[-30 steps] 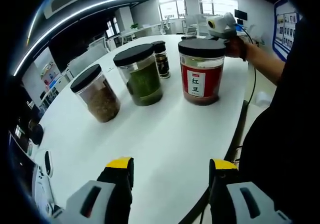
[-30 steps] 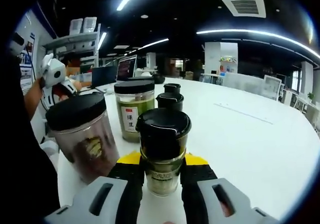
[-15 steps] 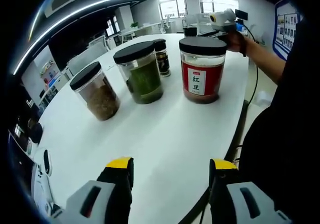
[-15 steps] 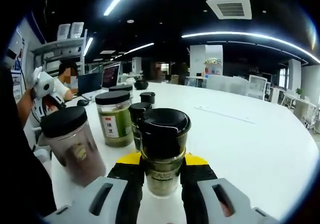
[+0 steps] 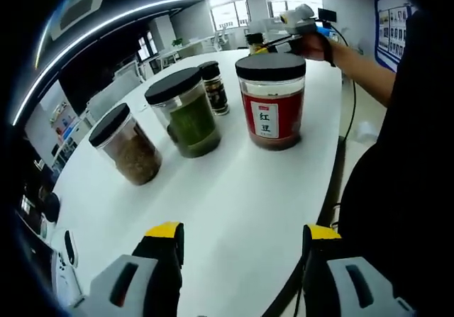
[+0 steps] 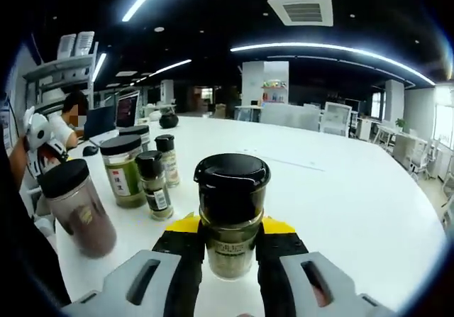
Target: Pick up the mixed condiments and ingredients on the table and sort them into separate groups
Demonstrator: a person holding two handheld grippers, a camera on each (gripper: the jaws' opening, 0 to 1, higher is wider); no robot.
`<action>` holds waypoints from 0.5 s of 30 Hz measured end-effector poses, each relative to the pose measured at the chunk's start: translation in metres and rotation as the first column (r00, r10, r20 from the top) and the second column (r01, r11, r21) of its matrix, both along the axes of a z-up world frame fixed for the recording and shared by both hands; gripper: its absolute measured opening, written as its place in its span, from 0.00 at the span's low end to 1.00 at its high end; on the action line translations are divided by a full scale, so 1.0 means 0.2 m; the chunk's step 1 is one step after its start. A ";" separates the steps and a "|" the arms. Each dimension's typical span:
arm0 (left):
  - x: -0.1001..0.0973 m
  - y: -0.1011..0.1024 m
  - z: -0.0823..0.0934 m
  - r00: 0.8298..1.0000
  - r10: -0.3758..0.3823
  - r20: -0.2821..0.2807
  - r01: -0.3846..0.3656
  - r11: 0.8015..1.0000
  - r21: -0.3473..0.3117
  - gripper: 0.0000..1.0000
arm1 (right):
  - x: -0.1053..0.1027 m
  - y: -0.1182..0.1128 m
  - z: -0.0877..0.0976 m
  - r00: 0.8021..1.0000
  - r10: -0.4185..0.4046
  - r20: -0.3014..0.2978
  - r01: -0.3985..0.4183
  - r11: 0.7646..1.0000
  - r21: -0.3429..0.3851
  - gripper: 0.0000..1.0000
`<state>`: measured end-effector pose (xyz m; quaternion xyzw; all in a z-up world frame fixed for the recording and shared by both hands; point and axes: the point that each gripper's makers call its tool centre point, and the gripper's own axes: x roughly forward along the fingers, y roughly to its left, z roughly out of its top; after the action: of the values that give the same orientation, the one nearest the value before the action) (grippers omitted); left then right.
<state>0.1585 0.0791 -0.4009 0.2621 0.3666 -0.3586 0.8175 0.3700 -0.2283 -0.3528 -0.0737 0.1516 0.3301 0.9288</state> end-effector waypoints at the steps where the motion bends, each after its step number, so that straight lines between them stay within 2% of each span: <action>1: 0.00 0.00 0.00 1.000 0.004 -0.001 -0.004 1.000 -0.001 0.68 | 0.02 -0.03 0.00 1.000 -0.021 0.000 0.021 1.000 -0.009 0.29; 6: 0.01 0.01 0.00 1.000 0.008 -0.003 -0.008 1.000 -0.003 0.68 | 0.12 -0.16 -0.04 0.996 -0.091 -0.005 0.091 0.996 -0.014 0.29; 9: 0.02 0.00 0.00 1.000 0.020 -0.007 -0.020 1.000 -0.008 0.68 | 0.18 -0.23 -0.03 0.988 -0.152 -0.011 0.152 0.988 0.030 0.29; 15: 0.02 0.01 0.01 1.000 0.028 -0.002 -0.028 1.000 -0.010 0.68 | 0.26 -0.34 -0.02 0.971 -0.239 0.022 0.238 0.970 0.045 0.29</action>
<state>0.1628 0.0817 -0.3984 0.2526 0.3694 -0.3492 0.8233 0.4218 -0.2965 -0.3574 -0.0397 0.1397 0.2184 0.9650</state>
